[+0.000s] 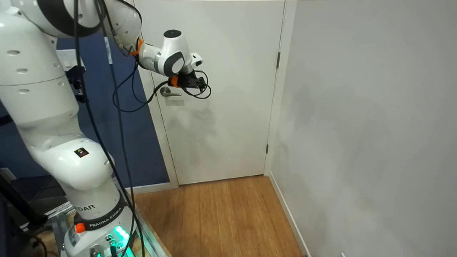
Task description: Open the door
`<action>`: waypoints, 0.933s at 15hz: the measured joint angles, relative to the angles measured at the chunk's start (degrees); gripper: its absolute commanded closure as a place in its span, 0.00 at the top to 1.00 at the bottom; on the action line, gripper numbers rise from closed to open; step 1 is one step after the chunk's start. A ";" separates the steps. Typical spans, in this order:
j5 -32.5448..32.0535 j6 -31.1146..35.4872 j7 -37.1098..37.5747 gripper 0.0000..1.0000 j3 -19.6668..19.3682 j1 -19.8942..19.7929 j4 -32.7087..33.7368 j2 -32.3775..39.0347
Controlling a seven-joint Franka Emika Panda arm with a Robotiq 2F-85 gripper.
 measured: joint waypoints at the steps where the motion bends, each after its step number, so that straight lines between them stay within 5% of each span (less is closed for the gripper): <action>1: 4.46 0.80 -2.45 1.00 1.55 -0.39 1.64 2.34; 8: 34.27 -3.12 -24.06 1.00 15.35 -9.64 15.55 16.01; 11: 43.07 -7.50 -32.25 1.00 17.08 -11.69 19.55 20.16; 14: 44.66 -8.27 -34.83 1.00 17.12 -11.66 21.49 22.28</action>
